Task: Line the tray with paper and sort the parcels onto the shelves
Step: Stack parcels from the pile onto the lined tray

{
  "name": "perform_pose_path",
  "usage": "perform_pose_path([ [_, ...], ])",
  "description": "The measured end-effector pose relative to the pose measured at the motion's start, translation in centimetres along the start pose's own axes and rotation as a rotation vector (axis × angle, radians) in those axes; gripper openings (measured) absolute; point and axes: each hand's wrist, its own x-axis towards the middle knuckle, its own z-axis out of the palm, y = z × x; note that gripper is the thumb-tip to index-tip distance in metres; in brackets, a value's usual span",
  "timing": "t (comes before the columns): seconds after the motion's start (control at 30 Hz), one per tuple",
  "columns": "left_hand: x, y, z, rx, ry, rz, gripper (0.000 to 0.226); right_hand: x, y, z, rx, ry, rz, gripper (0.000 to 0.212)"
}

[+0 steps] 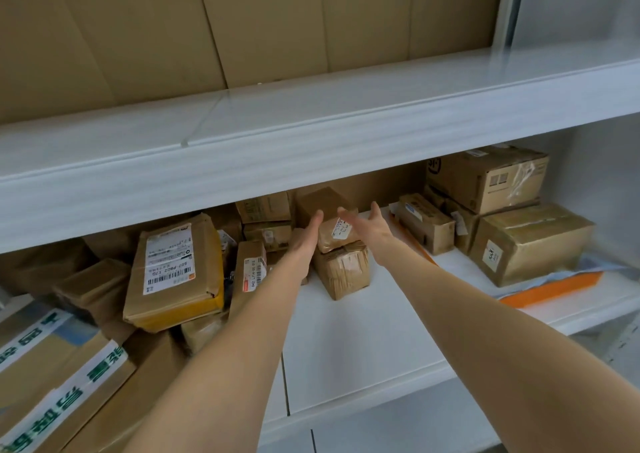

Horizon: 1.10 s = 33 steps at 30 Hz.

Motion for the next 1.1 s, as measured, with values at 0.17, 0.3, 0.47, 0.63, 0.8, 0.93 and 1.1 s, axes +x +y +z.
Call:
perform_pose_path([
  [0.17,1.7,0.6,0.7,-0.003,-0.016,-0.055,0.081,1.8,0.0,0.6,-0.015,-0.075,0.035,0.096],
  [0.3,1.6,0.9,2.0,0.064,0.035,0.03,0.069,1.9,0.2,0.4,0.034,-0.038,0.006,0.08],
  [0.47,-0.2,2.1,3.8,0.018,0.074,0.116,0.047,1.2,-0.5,-1.6,0.264,0.078,0.009,0.052],
  [0.63,-1.9,2.5,5.7,-0.019,-0.055,0.15,0.045,-0.2,0.1,-5.7,0.369,0.075,0.059,0.039],
  [0.8,-2.9,1.9,7.5,-0.038,-0.225,0.144,0.03,-2.5,1.6,-10.1,0.358,-0.075,-0.012,0.051],
  [0.93,-3.9,1.3,9.0,-0.098,-0.385,0.101,0.043,-3.6,3.1,-13.5,0.397,-0.161,-0.062,0.063],
  [1.1,-4.9,0.7,10.9,-0.093,-0.454,0.14,0.057,-5.1,3.7,-16.2,0.396,-0.171,-0.066,0.066],
])
